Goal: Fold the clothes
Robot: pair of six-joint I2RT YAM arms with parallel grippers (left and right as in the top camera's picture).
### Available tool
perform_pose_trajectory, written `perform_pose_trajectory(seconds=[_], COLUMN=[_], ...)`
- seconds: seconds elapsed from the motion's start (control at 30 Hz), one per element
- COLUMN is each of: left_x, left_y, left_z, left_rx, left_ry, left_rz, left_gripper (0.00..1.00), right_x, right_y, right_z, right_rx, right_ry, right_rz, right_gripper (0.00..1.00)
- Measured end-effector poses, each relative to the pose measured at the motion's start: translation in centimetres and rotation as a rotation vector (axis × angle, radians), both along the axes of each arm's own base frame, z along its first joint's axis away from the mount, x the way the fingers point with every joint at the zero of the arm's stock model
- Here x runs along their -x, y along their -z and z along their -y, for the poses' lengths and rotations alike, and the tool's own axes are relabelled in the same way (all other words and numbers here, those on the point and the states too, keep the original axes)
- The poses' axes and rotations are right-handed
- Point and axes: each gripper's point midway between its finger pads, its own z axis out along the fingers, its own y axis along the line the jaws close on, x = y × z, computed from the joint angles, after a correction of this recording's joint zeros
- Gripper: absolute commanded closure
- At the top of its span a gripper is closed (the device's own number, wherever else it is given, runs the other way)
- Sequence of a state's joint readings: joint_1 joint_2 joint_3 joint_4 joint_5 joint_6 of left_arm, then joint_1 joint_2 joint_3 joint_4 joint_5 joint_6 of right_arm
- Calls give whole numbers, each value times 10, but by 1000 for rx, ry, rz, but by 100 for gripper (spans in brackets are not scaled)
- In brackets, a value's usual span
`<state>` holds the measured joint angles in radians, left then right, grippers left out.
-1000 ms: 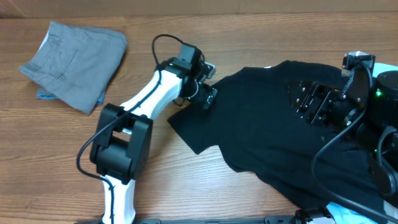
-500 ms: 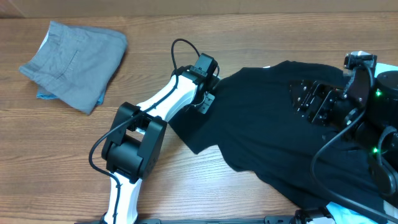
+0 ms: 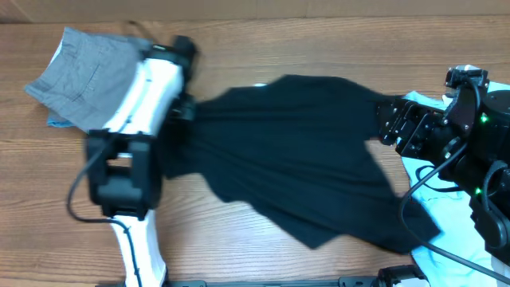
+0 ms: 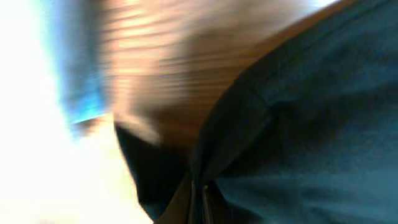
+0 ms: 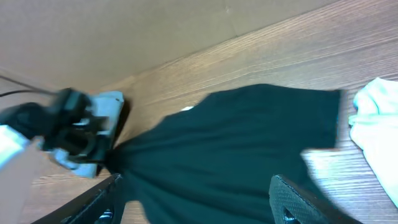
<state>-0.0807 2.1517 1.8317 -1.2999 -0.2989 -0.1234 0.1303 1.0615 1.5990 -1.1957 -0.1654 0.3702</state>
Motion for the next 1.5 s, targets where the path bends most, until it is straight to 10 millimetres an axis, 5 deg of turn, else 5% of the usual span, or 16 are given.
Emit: perform_pose_trajectory(seconds=[0.07, 0.17, 0.3, 0.53, 0.67, 0.73, 0.83, 0.97, 1.07, 1.17, 1.27, 1.5], left_x=[2, 5, 1, -49, -67, -78, -88, -100, -107, -112, -116, -135], left_y=[-12, -31, -55, -77, -78, -68, -41, 3, 29, 46, 57, 70], left_z=[-26, -39, -23, 77, 148, 178, 213, 238, 242, 242, 237, 198], left_rx=[39, 115, 197, 402, 466, 484, 501, 510, 509, 500, 468, 294], left_ry=[-77, -119, -78, 252, 468, 556, 651, 703, 710, 709, 699, 624], left_rz=[24, 66, 136, 332, 406, 431, 435, 427, 417, 414, 411, 420], left_gripper=[70, 41, 36, 34, 54, 56, 37, 39, 49, 76, 90, 96], right_x=[0, -1, -3, -10, -17, -20, -23, -22, -20, -17, -15, -14], right_y=[0, 1, 1, 12, 27, 34, 41, 45, 47, 50, 52, 53], right_z=[2, 5, 9, 12, 12, 12, 12, 12, 12, 13, 13, 13], right_rx=[6, 16, 30, 29, 17, 16, 18, 19, 19, 20, 18, 16], right_ry=[8, 24, 45, 79, 100, 110, 118, 120, 123, 124, 127, 130], right_rz=[0, 1, 2, -47, -114, -146, -177, -197, -211, -230, -238, -249], right_gripper=[22, 22, 19, 21, 25, 25, 25, 25, 26, 26, 25, 25])
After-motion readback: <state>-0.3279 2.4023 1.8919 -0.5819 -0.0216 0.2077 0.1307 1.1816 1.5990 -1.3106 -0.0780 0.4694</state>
